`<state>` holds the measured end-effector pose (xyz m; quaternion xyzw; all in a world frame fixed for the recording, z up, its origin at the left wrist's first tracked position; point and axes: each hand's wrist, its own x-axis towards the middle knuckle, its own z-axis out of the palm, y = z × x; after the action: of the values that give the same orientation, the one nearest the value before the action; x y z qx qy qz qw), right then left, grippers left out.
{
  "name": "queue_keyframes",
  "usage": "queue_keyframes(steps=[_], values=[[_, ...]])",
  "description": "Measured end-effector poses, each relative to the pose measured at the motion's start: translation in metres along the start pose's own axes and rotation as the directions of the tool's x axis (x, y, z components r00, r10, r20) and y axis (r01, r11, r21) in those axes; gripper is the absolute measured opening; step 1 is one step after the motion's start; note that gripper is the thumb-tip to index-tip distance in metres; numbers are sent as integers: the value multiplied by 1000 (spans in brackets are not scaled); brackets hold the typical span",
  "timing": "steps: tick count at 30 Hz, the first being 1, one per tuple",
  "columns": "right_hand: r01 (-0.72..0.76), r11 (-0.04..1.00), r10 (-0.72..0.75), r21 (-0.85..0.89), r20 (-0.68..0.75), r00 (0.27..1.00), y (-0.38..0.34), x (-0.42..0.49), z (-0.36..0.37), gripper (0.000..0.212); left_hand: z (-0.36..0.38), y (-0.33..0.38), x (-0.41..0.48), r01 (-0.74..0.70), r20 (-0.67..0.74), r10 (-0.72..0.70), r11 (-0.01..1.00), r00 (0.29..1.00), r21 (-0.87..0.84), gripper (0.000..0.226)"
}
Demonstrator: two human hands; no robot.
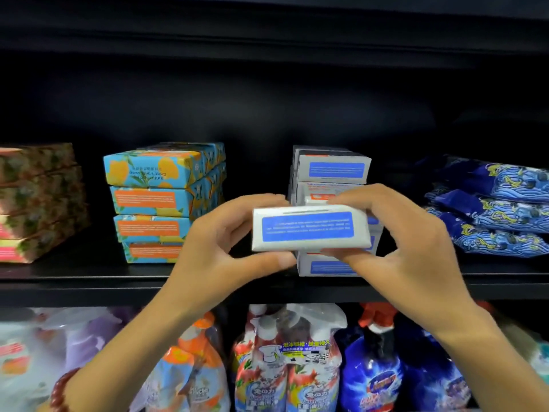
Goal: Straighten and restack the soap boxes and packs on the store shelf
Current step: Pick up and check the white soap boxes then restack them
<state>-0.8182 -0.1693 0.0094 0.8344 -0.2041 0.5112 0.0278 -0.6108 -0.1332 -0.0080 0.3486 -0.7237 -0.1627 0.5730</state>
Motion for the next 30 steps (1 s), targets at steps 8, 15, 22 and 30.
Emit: queue_keyframes(steps=[8,15,22,30], values=[[193,980,-196,-42,-64,978,7,-8,17,47,-9,2,0,88,45,-86,995,995,-49,56],[-283,904,250,321,141,958,-5,-1,-2,80,-15,2,-1,-196,7,198,966,980,168,63],[-178,980,170,95,80,982,-7,7,9,41,-14,-7,-7,-213,70,201,933,977,289,72],[155,988,-156,-14,-79,985,4,-8,41,47,-17,-8,-6,186,26,-188,981,982,55,61]])
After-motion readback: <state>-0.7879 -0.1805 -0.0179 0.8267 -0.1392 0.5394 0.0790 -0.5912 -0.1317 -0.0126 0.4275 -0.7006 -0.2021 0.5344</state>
